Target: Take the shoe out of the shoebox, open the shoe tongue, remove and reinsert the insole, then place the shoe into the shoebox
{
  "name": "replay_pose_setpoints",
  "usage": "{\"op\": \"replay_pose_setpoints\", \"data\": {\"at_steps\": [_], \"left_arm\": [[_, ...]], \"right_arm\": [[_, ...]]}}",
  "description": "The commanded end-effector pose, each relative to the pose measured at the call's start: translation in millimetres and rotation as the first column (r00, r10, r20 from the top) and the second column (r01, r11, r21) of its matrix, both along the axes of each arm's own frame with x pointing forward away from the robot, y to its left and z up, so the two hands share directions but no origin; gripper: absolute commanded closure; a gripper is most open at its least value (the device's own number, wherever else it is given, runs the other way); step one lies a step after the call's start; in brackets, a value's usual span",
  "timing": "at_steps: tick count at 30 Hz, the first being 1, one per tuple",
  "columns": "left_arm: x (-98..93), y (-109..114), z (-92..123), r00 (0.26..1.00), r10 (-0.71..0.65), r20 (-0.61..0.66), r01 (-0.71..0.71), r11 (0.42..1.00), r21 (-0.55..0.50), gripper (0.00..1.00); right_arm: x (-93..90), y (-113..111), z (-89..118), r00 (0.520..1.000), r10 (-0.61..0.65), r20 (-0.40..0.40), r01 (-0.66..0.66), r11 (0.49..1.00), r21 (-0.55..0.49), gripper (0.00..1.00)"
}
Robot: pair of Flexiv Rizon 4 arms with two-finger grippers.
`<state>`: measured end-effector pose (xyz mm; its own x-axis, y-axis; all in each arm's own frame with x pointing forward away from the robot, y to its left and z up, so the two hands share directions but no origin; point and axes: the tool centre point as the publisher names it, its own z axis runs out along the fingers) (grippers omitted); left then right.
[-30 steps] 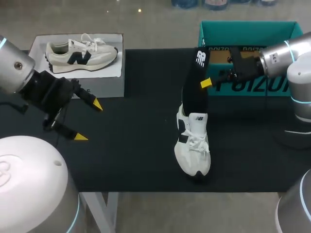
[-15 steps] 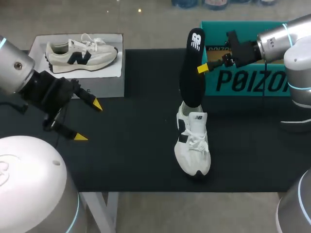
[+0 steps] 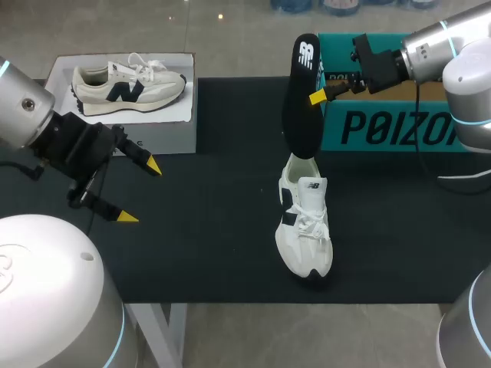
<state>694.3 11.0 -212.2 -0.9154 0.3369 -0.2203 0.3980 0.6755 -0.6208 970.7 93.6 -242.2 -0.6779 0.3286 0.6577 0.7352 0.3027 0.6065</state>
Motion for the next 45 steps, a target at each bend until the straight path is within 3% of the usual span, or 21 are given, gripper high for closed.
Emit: {"op": "replay_pose_setpoints", "data": {"at_steps": [1,15,27,33,38,45], "left_arm": [[-0.3,0.4,0.3,1.000,0.000,0.000,0.000,1.000,0.003,0.00],[-0.3,0.4,0.3,1.000,0.000,0.000,0.000,1.000,0.003,0.00],[-0.3,0.4,0.3,1.000,0.000,0.000,0.000,1.000,0.003,0.00],[-0.3,0.4,0.3,1.000,0.000,0.000,0.000,1.000,0.003,0.00],[-0.3,0.4,0.3,1.000,0.000,0.000,0.000,1.000,0.003,0.00],[-0.3,0.4,0.3,1.000,0.000,0.000,0.000,1.000,0.003,0.00]], "right_arm": [[-8.8,0.2,-2.8,1.000,0.002,-0.011,-0.002,1.000,0.003,1.00],[-50.3,20.4,-24.5,0.997,0.046,-0.067,-0.047,0.999,-0.012,1.00],[-59.3,26.2,-36.3,0.993,0.055,-0.101,-0.056,0.998,-0.011,1.00],[-48.6,23.3,-20.7,0.997,0.046,-0.065,-0.046,0.999,-0.010,1.00],[-29.3,18.6,-4.1,1.000,0.025,-0.018,-0.025,0.999,-0.027,1.00],[-11.0,11.3,0.7,1.000,0.000,-0.002,0.000,0.999,-0.050,1.00]]}}
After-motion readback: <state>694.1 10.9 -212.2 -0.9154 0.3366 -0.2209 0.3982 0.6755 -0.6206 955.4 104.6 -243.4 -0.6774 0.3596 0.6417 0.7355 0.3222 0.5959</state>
